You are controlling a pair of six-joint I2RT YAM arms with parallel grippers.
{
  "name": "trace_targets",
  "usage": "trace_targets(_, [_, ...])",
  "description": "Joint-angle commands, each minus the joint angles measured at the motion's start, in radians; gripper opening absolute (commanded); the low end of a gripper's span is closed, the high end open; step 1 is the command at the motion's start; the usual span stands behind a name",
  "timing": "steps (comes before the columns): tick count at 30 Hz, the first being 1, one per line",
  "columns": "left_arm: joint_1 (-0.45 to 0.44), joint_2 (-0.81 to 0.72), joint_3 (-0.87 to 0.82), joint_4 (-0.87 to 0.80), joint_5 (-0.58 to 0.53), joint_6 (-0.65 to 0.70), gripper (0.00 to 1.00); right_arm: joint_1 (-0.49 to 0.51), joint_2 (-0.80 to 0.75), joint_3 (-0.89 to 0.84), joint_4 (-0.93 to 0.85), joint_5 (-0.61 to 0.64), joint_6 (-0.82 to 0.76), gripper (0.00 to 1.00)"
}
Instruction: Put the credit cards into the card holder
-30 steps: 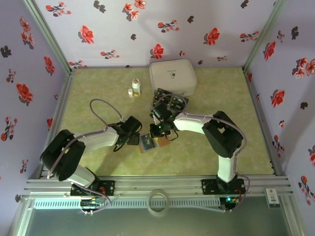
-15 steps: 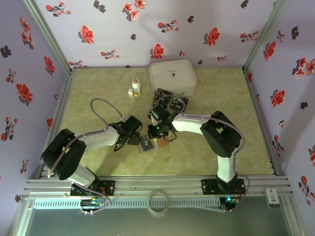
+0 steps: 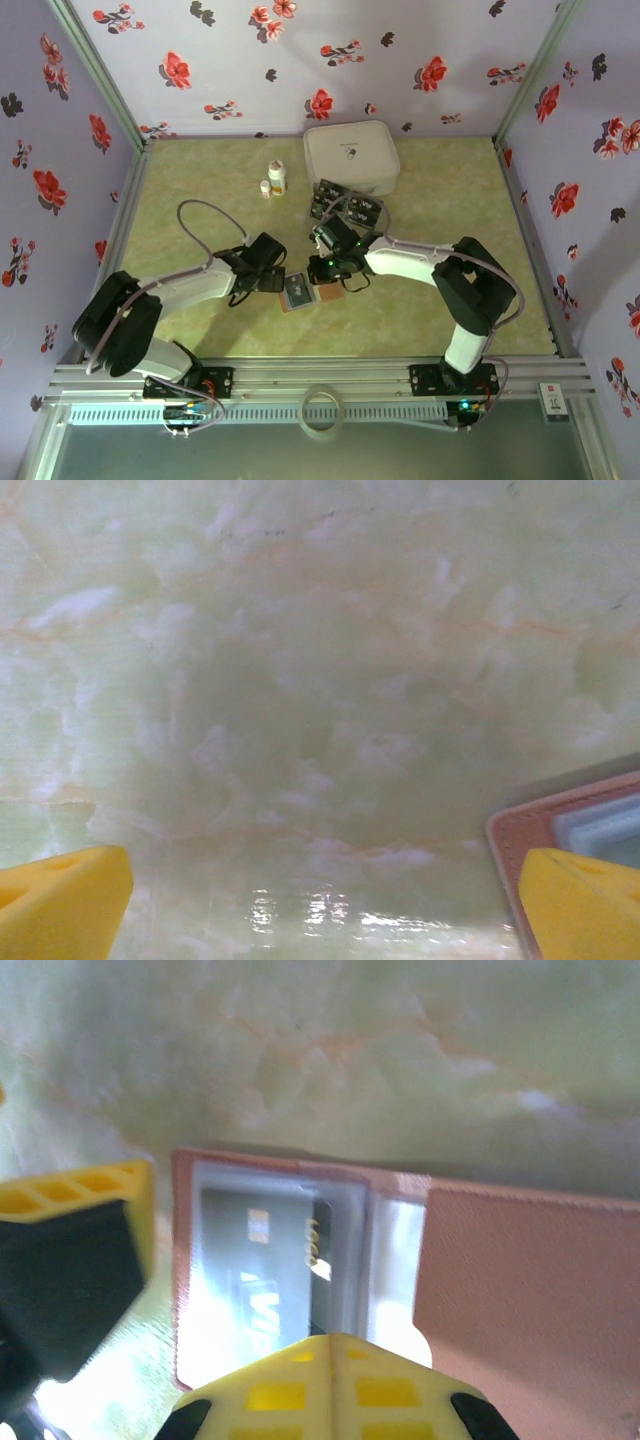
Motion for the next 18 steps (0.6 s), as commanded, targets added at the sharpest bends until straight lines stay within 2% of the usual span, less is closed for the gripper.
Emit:
trace_targets(1, [-0.002, -0.049, -0.035, -0.028, 0.034, -0.037, 1.0, 0.009, -0.031, -0.04, 0.02, 0.016, 0.022, 0.03])
trace_targets(7, [-0.039, -0.067, -0.068, -0.029, 0.038, -0.079, 1.0, 0.023, -0.033, -0.064, 0.04, 0.01, 0.034, 0.03])
trace_targets(18, [-0.083, 0.006, -0.08, 0.014, 0.034, -0.115, 1.0, 0.044, -0.012, -0.074, 0.068, 0.006, 0.05, 0.02])
